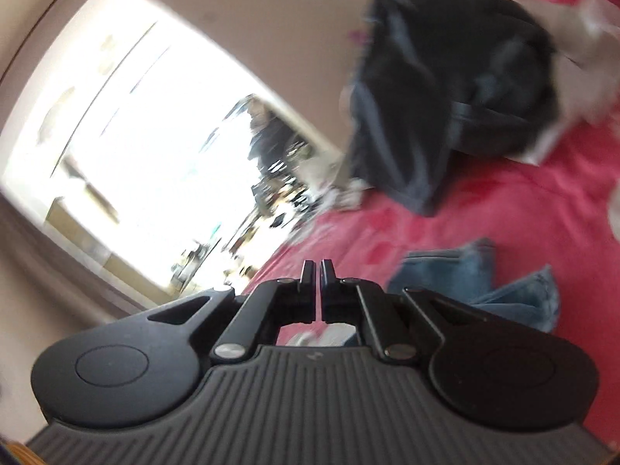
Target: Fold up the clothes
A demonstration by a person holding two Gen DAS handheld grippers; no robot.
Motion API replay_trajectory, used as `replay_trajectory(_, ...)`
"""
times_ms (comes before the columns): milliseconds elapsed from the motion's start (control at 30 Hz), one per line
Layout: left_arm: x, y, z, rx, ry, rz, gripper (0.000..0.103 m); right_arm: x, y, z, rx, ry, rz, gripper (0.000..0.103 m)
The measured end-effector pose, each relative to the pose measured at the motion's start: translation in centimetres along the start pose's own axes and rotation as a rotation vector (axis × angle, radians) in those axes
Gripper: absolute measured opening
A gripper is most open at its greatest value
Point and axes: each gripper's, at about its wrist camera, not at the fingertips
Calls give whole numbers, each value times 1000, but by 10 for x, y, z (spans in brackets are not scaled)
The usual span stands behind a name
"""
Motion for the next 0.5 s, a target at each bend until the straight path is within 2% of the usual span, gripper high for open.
replay_trajectory(33,0,0,0,1,-1,0,53,0,-1,-7,51,11,-29,5)
replay_trajectory(67,0,0,0,3,-1,1,53,-1,0,-7,50,30,-69,6)
replay_trajectory(100,0,0,0,5,-1,1,53,-4,3,-4,19,53,-116,14)
replay_trajectory(133,1,0,-1,8,0,1,54,-7,6,0,-12,77,-164,35)
replay_trajectory(167,0,0,-1,12,0,2,54,-9,12,11,-111,92,-191,48)
replay_trajectory(200,1,0,-1,14,0,3,54,-10,20,26,-249,103,-206,68)
replay_trajectory(267,0,0,-1,16,-1,5,54,-9,39,53,-468,136,-198,72)
replay_trajectory(333,0,0,0,14,-2,7,54,-8,59,79,-673,173,-180,81)
replay_trajectory(367,0,1,0,10,-2,8,54,-8,69,92,-776,191,-171,81)
replay_trajectory(433,0,1,0,6,-2,9,54,-8,81,107,-849,254,-158,81)
replay_trajectory(500,-1,1,0,8,2,8,55,-11,86,115,-849,301,-144,83)
Point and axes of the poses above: each gripper's, at about its wrist camera, not at the fingertips, and x roughly against the way its jaws point, z to its right, y to its underside, and after that the axes turned 9 degrees about x, right-handed
